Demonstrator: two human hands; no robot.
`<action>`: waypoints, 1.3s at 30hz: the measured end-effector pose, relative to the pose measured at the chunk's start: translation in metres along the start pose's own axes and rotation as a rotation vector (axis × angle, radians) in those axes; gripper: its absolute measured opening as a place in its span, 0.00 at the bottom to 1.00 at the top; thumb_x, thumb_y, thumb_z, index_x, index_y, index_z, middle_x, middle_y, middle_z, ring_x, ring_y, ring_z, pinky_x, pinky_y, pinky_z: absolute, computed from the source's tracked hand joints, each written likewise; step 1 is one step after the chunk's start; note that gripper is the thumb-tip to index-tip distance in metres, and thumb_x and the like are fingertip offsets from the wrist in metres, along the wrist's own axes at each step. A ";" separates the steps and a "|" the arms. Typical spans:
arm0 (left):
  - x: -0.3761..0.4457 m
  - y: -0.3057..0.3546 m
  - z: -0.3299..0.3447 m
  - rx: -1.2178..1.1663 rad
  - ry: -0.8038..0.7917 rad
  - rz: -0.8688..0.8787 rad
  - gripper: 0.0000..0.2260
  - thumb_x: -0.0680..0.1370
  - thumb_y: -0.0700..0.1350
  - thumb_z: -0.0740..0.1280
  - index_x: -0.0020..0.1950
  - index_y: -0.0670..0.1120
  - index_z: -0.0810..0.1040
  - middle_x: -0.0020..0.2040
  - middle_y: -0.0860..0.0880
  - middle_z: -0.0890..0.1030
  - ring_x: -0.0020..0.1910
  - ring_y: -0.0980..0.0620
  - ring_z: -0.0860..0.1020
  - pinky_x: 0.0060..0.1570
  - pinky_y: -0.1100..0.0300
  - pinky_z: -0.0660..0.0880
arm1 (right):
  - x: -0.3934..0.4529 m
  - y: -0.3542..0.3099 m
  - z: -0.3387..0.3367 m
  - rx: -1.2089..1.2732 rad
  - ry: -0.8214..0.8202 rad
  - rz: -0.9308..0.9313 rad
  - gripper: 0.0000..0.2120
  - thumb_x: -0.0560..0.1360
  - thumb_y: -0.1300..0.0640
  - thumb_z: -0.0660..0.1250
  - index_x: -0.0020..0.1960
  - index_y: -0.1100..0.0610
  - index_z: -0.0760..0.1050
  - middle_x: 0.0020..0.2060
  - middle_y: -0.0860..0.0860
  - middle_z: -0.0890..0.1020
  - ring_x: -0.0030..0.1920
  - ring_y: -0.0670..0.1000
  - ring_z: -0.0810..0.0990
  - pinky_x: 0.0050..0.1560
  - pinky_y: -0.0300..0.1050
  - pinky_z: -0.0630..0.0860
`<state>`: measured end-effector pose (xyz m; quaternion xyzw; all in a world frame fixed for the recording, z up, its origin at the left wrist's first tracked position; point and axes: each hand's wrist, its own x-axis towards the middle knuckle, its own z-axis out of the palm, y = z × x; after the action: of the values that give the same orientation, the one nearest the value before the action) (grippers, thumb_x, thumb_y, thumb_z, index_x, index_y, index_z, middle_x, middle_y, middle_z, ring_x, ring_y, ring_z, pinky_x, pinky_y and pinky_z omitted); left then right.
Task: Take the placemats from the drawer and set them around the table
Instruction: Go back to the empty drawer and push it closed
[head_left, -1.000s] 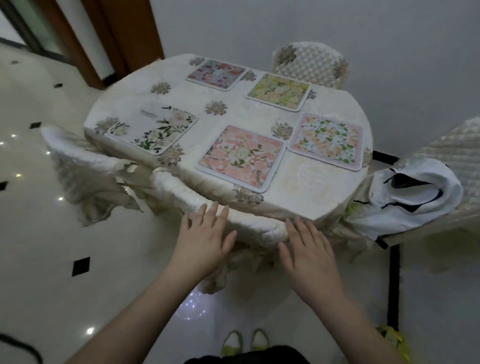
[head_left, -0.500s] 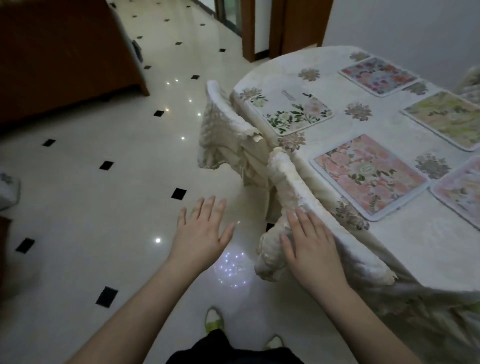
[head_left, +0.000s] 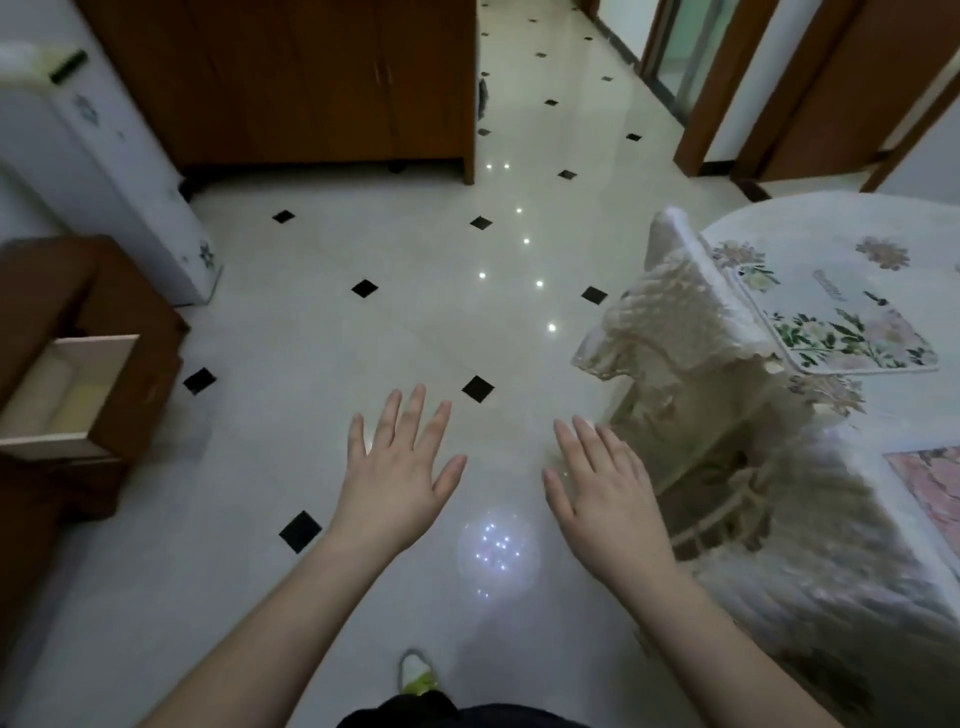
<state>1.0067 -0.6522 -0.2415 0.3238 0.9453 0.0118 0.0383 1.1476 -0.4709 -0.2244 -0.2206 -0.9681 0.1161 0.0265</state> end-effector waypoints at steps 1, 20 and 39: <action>0.002 -0.020 -0.002 -0.005 -0.012 -0.027 0.31 0.79 0.65 0.39 0.81 0.56 0.45 0.82 0.50 0.43 0.81 0.48 0.41 0.75 0.41 0.41 | 0.012 -0.018 0.004 -0.004 -0.015 -0.029 0.27 0.82 0.44 0.54 0.79 0.52 0.58 0.78 0.51 0.62 0.78 0.55 0.58 0.76 0.51 0.53; 0.049 -0.255 -0.008 0.024 0.042 -0.409 0.32 0.79 0.65 0.37 0.82 0.54 0.46 0.82 0.51 0.46 0.81 0.47 0.43 0.76 0.43 0.39 | 0.207 -0.224 0.064 -0.026 -0.116 -0.425 0.28 0.83 0.43 0.51 0.80 0.50 0.55 0.79 0.50 0.58 0.79 0.53 0.54 0.77 0.49 0.48; 0.169 -0.421 -0.009 0.033 0.011 -0.836 0.31 0.80 0.66 0.41 0.81 0.55 0.54 0.82 0.49 0.55 0.81 0.44 0.51 0.75 0.45 0.41 | 0.445 -0.390 0.121 0.017 -0.289 -0.818 0.28 0.83 0.43 0.48 0.80 0.50 0.50 0.80 0.50 0.54 0.80 0.52 0.50 0.78 0.49 0.46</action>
<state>0.6156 -0.8811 -0.2637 -0.0870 0.9956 -0.0182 0.0297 0.5694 -0.6455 -0.2496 0.2000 -0.9685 0.1337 -0.0638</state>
